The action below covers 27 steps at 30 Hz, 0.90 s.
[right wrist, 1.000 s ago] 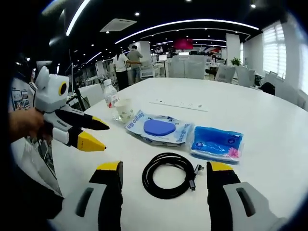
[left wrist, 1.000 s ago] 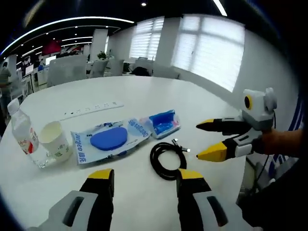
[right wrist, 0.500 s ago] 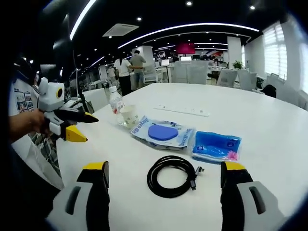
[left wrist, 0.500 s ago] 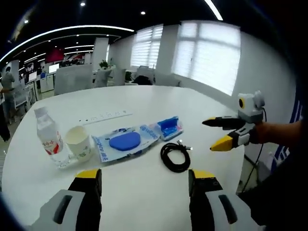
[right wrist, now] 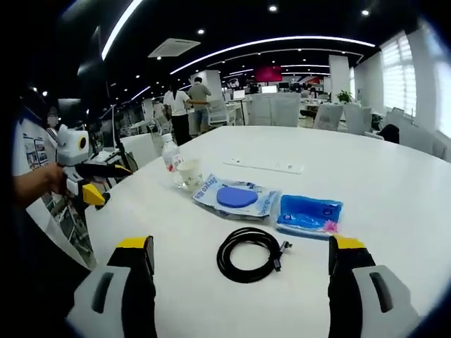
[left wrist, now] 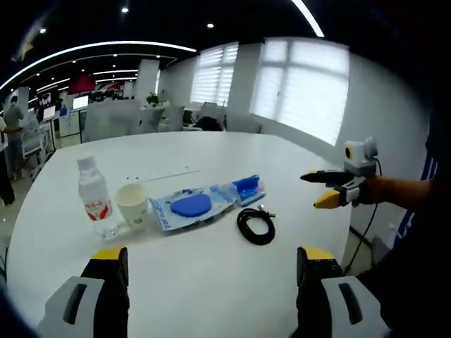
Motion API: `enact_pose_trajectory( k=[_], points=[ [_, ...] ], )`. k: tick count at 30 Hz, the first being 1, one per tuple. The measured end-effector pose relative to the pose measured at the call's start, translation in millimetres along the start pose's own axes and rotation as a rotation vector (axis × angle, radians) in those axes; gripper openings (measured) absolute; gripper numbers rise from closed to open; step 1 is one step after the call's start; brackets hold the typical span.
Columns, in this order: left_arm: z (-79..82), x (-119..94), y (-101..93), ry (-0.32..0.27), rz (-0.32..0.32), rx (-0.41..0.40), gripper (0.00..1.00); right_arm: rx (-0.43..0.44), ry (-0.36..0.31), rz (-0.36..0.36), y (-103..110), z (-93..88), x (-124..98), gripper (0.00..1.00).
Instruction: Arrange the tabletop items into an orderly group along one side of the table until the central work area is clear of visible clutter.
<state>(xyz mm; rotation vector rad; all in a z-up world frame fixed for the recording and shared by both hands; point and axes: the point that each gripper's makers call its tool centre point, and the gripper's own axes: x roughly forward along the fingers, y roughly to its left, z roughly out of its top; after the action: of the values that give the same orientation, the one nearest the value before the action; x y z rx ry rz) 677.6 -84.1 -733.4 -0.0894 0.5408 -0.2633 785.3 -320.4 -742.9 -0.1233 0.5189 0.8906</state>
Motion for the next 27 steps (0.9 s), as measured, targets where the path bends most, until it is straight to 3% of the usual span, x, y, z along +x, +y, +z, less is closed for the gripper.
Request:
enact_pose_trajectory(
  k=[8, 15, 27],
  points=[
    [1.9, -17, 4.5, -0.007, 0.002, 0.011, 1.0, -0.02, 0.012, 0.002, 9, -0.2, 0, 1.0],
    [-0.3, -13, 3.6, -0.005, -0.004, 0.003, 1.0, -0.044, 0.023, 0.019, 18, 1.1, 2, 1.0],
    [0.0, -8, -0.7, -0.007, -0.006, 0.003, 1.0, -0.045, 0.03, 0.031, 15, -2.8, 2, 1.0]
  ],
)
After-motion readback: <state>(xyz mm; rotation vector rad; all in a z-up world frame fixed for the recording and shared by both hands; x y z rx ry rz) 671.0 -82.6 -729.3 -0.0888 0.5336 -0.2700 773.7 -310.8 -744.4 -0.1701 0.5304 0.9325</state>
